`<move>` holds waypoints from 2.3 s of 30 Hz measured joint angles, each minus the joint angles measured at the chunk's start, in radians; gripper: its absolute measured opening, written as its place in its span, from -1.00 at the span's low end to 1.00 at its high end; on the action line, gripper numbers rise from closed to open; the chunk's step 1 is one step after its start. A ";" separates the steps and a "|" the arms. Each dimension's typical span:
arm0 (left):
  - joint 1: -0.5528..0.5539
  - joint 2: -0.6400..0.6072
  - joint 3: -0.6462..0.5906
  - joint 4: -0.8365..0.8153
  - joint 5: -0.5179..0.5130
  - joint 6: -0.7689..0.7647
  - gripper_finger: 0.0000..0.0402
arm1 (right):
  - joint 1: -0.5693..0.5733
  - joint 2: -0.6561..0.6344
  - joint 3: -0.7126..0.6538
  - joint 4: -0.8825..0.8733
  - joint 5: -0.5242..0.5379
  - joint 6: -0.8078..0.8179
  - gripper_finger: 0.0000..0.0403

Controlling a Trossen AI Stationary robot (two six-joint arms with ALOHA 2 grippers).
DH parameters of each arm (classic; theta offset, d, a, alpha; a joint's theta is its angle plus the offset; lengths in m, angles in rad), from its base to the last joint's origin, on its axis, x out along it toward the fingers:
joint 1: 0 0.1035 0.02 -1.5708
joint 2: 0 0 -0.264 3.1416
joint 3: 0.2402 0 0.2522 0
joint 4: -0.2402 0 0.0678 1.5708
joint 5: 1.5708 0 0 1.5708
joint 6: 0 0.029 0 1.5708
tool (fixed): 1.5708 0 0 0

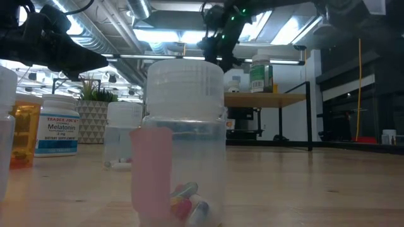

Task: Pick and place medicine bottles onto shelf by color
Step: Put the orange pill bottle on the shelf, then put the white pill bottle on the shelf

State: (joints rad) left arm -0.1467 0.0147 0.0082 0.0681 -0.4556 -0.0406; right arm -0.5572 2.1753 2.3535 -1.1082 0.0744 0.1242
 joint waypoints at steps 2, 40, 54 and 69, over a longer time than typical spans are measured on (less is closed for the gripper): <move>0.000 0.000 0.000 0.000 0.001 0.000 -0.60 | 0.006 -0.023 0.003 0.021 -0.014 -0.001 0.29; 0.000 0.612 0.589 -0.571 0.417 -0.326 -0.14 | 0.585 -0.429 -0.021 -0.462 0.167 0.011 0.30; -0.099 0.730 0.590 -0.612 0.489 -0.256 0.04 | 0.552 -0.589 -0.020 -0.463 0.247 -0.083 0.30; -0.191 0.913 0.590 -0.606 0.342 -0.236 0.04 | 0.552 -0.585 -0.020 -0.463 0.192 -0.103 0.30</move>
State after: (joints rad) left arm -0.3377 0.9279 0.5983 -0.5377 -0.1139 -0.2768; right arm -0.0048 1.5902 2.3333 -1.5711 0.2664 0.0212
